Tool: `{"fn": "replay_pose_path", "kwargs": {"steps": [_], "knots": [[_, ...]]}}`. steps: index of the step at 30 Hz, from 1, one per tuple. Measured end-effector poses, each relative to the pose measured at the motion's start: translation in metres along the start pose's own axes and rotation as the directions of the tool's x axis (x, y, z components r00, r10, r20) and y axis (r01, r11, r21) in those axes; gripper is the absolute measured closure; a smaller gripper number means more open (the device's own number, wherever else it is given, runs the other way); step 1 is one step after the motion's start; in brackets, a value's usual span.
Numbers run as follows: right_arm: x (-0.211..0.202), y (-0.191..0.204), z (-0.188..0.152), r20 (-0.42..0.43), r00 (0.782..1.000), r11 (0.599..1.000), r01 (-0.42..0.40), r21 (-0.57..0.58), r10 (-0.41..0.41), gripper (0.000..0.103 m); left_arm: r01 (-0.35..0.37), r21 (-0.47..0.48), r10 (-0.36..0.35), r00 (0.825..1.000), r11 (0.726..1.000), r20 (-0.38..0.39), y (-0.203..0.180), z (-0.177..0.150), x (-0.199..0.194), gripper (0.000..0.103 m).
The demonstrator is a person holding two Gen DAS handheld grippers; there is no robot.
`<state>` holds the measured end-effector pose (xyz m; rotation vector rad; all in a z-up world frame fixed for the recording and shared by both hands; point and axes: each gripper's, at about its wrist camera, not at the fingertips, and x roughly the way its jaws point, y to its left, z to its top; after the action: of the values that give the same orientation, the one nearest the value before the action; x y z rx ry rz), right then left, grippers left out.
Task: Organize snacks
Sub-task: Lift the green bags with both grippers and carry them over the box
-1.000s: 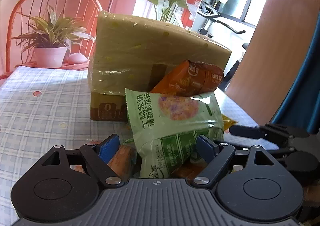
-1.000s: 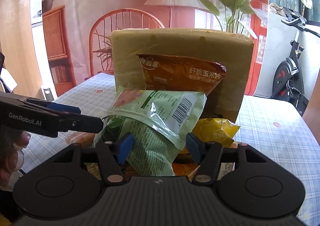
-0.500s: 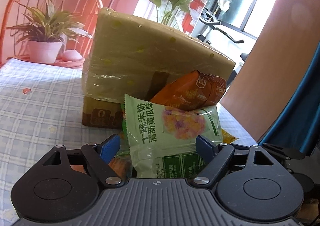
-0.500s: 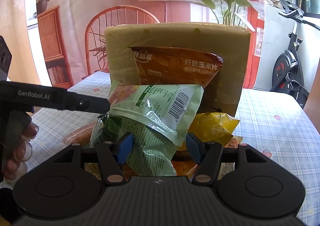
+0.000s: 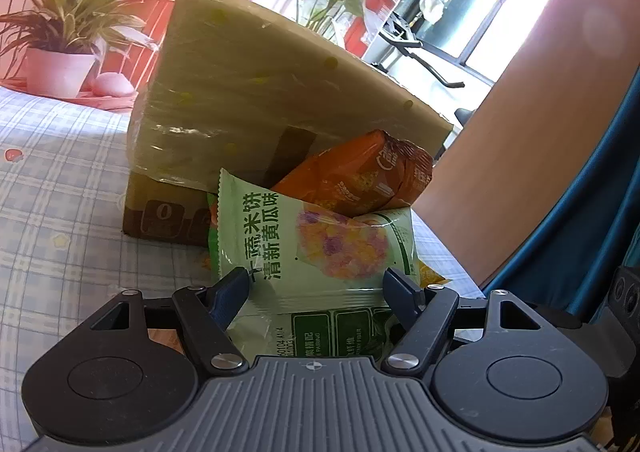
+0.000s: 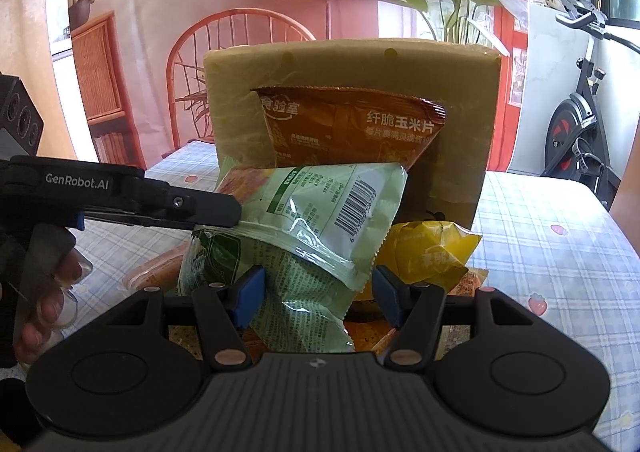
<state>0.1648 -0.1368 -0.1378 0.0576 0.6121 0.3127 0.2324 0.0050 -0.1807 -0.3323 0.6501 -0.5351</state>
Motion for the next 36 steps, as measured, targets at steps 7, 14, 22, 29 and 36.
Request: {"fn": "replay_pose_path", "kwargs": {"steps": [7, 14, 22, 29, 36], "knots": [[0.001, 0.003, 0.002, 0.003, 1.0, 1.0, -0.004, -0.011, 0.004, 0.041, -0.014, 0.009, 0.013, 1.0, 1.0, 0.004, 0.005, -0.001, -0.001, 0.021], [0.001, 0.0, 0.0, 0.007, 1.0, 1.0, -0.013, 0.004, 0.012, 0.041, -0.028, -0.032, 0.028, 1.0, 0.999, 0.01, 0.016, -0.001, -0.001, 0.013], [0.002, -0.003, 0.0, 0.009, 1.0, 1.0, -0.011, 0.028, 0.011, 0.041, 0.031, -0.099, -0.031, 1.0, 0.995, 0.005, 0.022, -0.004, 0.009, 0.013], [0.003, -0.006, 0.001, 0.015, 0.999, 0.998, -0.032, 0.058, 0.031, 0.049, 0.051, 0.045, -0.051, 0.999, 0.998, 0.003, 0.002, -0.003, 0.0, 0.031], [0.001, -0.003, 0.002, 0.022, 0.999, 0.998, -0.037, 0.049, 0.036, 0.05, 0.056, 0.042, -0.056, 0.998, 0.998, -0.001, -0.001, -0.002, -0.004, 0.033]]}}
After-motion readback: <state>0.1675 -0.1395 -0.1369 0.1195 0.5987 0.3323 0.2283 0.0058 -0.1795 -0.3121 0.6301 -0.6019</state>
